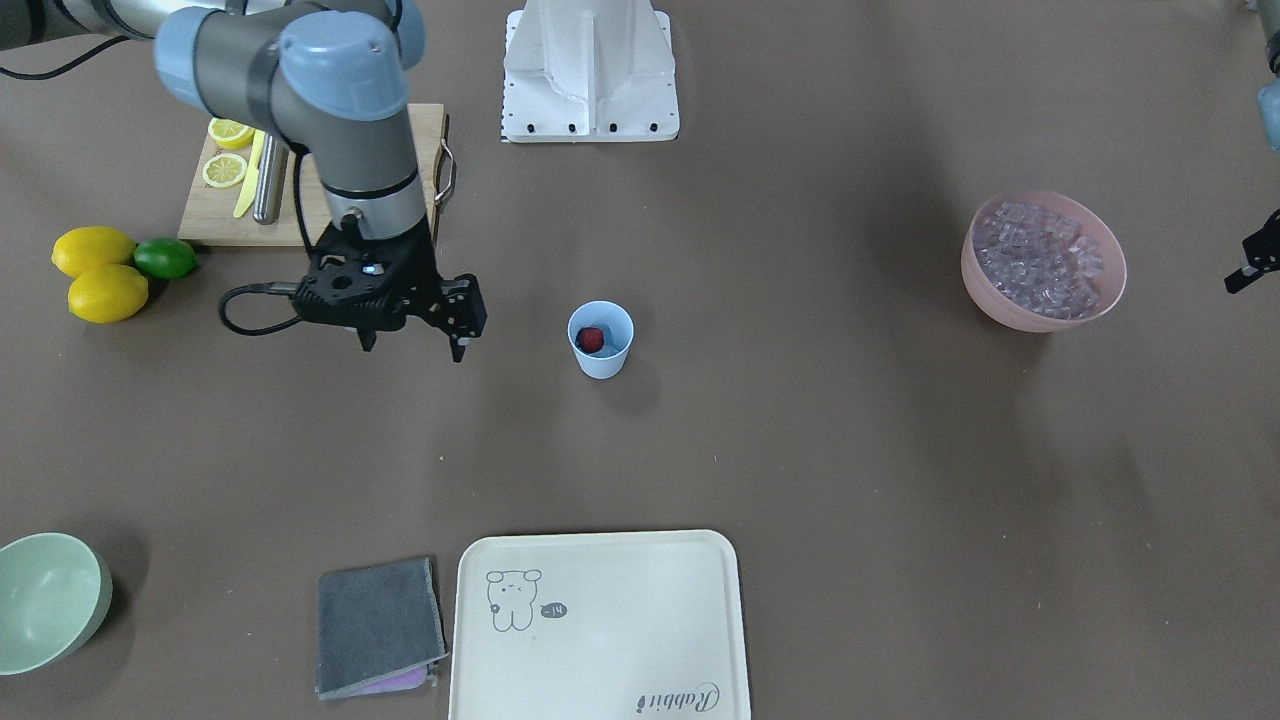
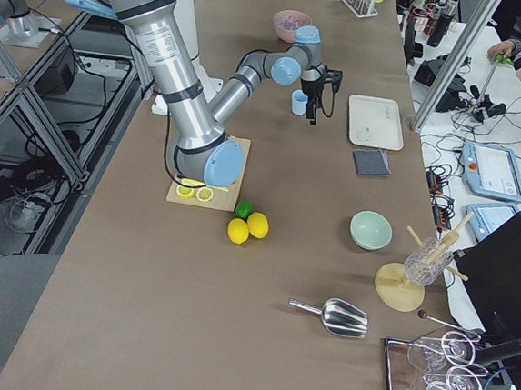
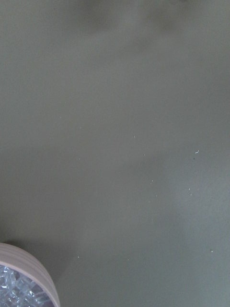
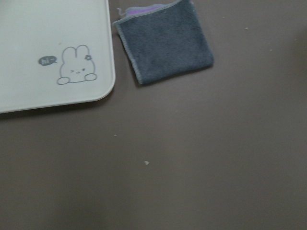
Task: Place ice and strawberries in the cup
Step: 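Release the strawberry into the cup and withdraw the right gripper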
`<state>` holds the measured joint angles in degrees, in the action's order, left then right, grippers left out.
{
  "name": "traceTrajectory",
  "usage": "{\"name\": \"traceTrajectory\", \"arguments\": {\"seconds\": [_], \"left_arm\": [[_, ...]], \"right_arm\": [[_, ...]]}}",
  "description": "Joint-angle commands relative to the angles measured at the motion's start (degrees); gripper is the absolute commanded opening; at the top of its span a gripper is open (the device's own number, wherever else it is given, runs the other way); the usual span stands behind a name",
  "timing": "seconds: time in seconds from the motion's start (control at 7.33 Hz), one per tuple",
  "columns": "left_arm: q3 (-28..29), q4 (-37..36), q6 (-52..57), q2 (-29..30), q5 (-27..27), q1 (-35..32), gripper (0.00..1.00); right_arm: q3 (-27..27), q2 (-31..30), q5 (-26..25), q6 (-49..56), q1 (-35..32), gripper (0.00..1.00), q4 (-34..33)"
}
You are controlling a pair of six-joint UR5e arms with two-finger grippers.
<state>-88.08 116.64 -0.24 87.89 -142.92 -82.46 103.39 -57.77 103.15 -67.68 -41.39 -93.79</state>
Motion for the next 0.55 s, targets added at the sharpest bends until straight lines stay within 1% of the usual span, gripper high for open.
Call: {"name": "traceTrajectory", "arguments": {"seconds": [0.0, 0.14, 0.27, 0.41], "left_arm": [[-1.3, -14.5, 21.6, 1.1, 0.7, -1.6, 0.98], [-3.9, -25.0, 29.0, 3.7, 3.6, -4.8, 0.98], [-7.6, -34.3, 32.2, 4.2, 6.0, -7.2, 0.98], [-8.5, -36.0, 31.7, 3.4, 8.6, -7.3, 0.98]], "right_arm": [[2.6, -7.9, 7.7, 15.9, -8.9, 1.0, 0.0], [2.6, -10.5, 11.1, 22.6, -12.7, 1.0, 0.0], [2.6, -13.2, 14.6, 29.4, -16.8, 1.0, 0.0], [2.6, -17.6, 18.1, 37.9, -21.4, 1.0, 0.4]]}}
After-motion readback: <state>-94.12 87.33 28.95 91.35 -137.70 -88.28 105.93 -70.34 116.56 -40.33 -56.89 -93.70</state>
